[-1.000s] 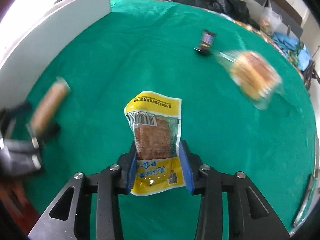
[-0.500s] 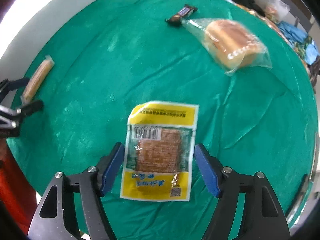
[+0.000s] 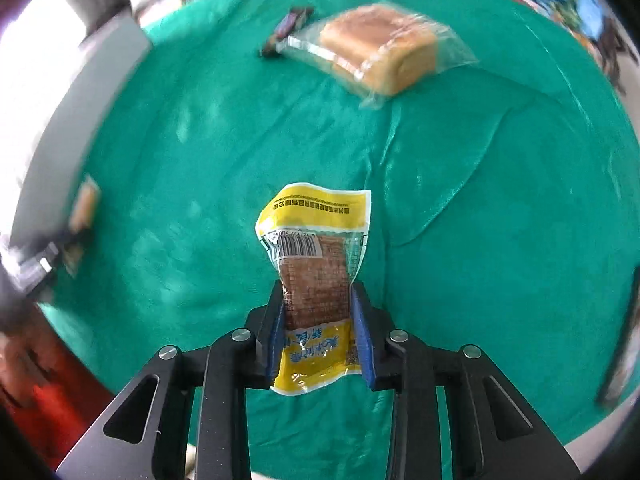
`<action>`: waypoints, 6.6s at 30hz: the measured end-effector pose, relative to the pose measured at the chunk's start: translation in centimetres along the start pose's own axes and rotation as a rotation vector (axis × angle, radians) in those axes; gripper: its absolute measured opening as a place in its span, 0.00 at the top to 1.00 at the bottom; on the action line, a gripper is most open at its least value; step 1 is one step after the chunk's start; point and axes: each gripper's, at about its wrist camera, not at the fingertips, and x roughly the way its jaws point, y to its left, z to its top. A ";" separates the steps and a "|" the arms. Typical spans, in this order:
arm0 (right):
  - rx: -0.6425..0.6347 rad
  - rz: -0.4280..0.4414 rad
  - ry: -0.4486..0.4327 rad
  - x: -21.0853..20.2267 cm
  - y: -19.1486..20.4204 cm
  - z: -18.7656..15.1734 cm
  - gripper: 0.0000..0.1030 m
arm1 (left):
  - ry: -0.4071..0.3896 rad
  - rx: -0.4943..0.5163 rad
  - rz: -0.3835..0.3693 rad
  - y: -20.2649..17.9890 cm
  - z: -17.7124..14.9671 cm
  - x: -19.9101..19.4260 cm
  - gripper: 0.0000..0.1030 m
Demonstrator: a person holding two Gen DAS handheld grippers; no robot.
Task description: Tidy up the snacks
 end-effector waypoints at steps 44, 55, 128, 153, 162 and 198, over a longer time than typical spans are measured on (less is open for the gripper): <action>-0.124 -0.304 -0.390 1.4 -4.9 -5.5 0.26 | 0.013 -0.034 0.055 -5.9 1.4 3.7 0.01; -0.057 -0.255 -0.398 1.2 -5.5 -5.3 0.22 | -0.022 0.040 0.208 -7.4 2.0 7.7 0.00; -0.048 -0.264 -0.401 1.3 -5.0 -5.7 0.20 | 0.080 -0.114 0.123 -3.0 2.3 4.8 0.74; -0.031 -0.242 -0.396 1.5 -5.4 -5.6 0.20 | -0.034 0.041 0.216 -2.6 2.4 7.2 0.00; -0.115 -0.187 -0.344 1.7 -5.2 -4.9 0.14 | -0.034 0.041 0.217 -2.6 2.3 7.2 0.00; 0.085 -0.183 -0.208 -1.6 -5.8 3.3 0.25 | -0.035 0.042 0.216 -2.5 2.4 7.3 0.00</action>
